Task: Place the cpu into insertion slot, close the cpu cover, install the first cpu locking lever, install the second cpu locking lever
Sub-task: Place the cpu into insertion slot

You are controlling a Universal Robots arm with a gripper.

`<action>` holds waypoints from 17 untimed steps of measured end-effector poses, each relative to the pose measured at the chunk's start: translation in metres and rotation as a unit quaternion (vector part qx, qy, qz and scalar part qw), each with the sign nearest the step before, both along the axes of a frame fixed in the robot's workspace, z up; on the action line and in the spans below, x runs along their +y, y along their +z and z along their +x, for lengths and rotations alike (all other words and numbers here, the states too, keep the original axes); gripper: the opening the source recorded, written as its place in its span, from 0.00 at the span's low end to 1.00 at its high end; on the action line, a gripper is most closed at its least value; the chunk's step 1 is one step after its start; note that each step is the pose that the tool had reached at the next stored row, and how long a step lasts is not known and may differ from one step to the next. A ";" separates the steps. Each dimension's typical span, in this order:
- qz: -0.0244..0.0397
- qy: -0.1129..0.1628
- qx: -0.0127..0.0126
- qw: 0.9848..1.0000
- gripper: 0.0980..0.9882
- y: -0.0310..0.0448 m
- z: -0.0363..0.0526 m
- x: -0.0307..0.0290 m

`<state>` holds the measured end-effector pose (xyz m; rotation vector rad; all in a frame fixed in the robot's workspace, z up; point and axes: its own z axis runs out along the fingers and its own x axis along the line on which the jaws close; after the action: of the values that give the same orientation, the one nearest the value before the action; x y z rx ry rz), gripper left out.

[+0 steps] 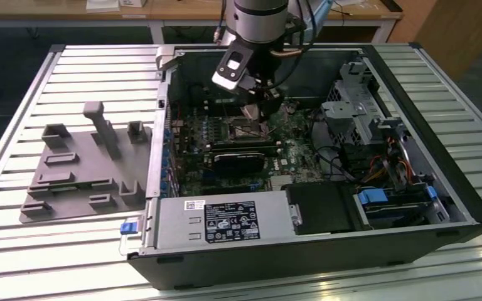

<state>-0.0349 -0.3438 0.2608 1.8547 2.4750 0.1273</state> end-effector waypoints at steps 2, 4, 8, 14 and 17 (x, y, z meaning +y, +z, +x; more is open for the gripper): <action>0.000 -0.018 0.000 1.000 0.49 -0.0010 0.0000 0.0000; 0.000 -0.036 0.000 0.999 0.49 -0.0020 0.0000 0.0000; 0.000 -0.073 0.000 0.997 0.49 -0.0039 0.0000 0.0000; 0.000 -0.127 0.000 0.992 0.49 -0.0068 0.0000 0.0000; 0.000 -0.153 0.000 0.988 0.49 -0.0084 0.0000 0.0000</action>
<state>-0.0349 -0.3438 0.2524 2.2043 2.1530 0.1143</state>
